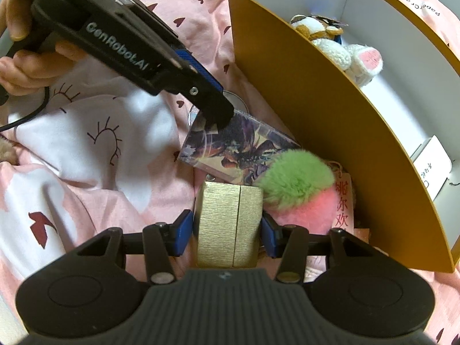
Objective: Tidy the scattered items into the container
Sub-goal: 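Grasp the photo card box with the left gripper while the right holds the gold box, then lift the photo card box and gold box up over the cardboard box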
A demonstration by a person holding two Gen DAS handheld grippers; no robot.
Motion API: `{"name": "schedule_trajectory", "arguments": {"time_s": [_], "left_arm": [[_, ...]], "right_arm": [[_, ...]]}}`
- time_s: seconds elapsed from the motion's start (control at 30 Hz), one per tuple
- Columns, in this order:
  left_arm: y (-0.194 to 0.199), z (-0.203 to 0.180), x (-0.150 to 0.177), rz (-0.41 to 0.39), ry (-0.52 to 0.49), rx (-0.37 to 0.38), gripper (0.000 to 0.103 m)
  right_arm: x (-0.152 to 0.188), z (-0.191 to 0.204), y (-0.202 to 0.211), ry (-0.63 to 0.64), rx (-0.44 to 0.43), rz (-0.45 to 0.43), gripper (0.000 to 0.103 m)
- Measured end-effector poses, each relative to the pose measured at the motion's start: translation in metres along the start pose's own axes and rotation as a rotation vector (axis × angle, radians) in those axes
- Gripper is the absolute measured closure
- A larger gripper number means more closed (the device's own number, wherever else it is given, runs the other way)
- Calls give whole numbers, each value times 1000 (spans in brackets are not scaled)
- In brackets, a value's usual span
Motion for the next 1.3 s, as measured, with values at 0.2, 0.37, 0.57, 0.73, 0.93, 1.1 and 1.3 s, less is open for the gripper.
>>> {"name": "schedule_trajectory", "arguments": {"time_s": [0.2,0.37,0.57,0.73,0.93,1.1,1.3], "left_arm": [[-10,-8,7,61,-11,46,73],[-12,-9,5,63,-23,34,75],[-17,-8,7,94,-22,25,75],[-26,-9,7,107,-37,10,72],[-31,-11,12,132,-17,49,75],[-23,-15,15,107,-13,26,77],[6,-17,13,49,-11,3,77]], "right_arm": [[3,-1,0,-14,-1,-6,51],[7,3,0,-22,1,-12,51],[8,4,0,-29,-1,-13,51],[9,2,-1,-40,-2,-22,51],[9,2,-2,-66,-14,-36,53],[6,-1,0,-90,-15,-52,54],[8,-10,25,-140,-39,-106,54]]}}
Point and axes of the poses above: each gripper's, at about its wrist camera, not at the fingertips, and y roughly against the way its jaws point, z to its left, x to its underside, the point moved 6 cm from there along -y, roughly the way its jaws point
